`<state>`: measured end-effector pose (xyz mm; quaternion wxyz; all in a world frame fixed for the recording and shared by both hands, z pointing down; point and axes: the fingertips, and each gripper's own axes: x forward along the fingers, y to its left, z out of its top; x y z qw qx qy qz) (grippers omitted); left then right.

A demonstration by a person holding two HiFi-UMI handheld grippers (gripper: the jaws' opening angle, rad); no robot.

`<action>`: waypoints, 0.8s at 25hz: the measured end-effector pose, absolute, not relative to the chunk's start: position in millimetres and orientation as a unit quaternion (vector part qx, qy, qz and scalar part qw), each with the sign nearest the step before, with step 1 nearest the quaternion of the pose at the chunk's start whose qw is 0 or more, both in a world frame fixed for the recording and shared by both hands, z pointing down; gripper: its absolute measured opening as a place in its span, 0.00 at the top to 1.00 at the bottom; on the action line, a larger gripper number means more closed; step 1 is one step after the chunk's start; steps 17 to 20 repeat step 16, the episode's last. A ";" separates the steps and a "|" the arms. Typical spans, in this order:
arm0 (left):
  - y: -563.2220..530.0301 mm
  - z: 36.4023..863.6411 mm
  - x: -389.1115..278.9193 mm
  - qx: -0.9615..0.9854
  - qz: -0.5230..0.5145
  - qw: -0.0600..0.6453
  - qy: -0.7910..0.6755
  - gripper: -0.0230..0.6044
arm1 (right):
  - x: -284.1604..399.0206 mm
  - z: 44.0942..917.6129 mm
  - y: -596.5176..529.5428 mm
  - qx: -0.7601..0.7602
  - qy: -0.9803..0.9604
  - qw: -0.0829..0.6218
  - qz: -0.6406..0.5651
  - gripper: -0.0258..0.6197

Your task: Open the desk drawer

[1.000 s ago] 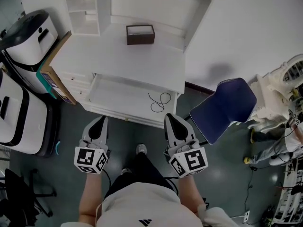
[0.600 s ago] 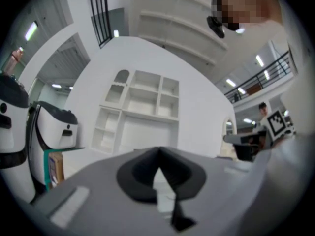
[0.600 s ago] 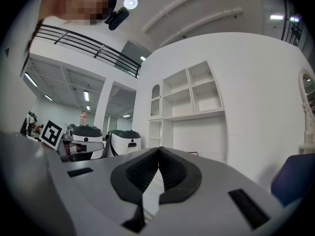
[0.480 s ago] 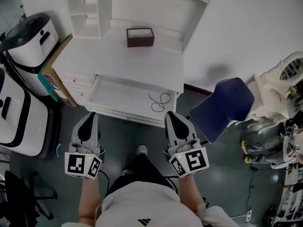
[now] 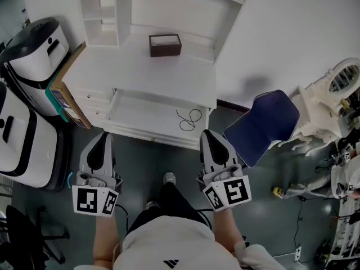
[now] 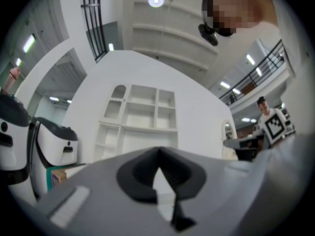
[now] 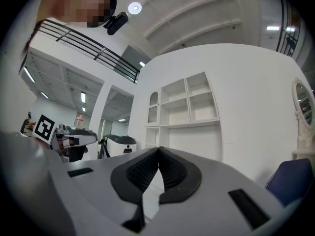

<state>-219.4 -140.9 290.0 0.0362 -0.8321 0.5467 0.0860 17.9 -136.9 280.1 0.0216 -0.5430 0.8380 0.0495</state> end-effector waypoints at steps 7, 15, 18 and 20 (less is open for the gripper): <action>-133.5 282.9 -219.9 -0.835 0.092 0.043 0.541 0.95 | 16.8 274.5 -127.3 -0.549 0.834 0.023 0.055 0.98; -130.4 282.7 -217.8 -0.838 0.098 0.040 0.535 0.95 | 16.5 271.3 -119.7 -0.552 0.832 0.025 0.060 0.98; -130.3 282.9 -217.6 -0.839 0.101 0.037 0.534 0.95 | 16.5 271.2 -119.0 -0.552 0.831 0.026 0.059 0.98; -130.3 282.9 -217.6 -0.839 0.101 0.037 0.534 0.95 | 16.5 271.2 -119.0 -0.552 0.831 0.026 0.059 0.98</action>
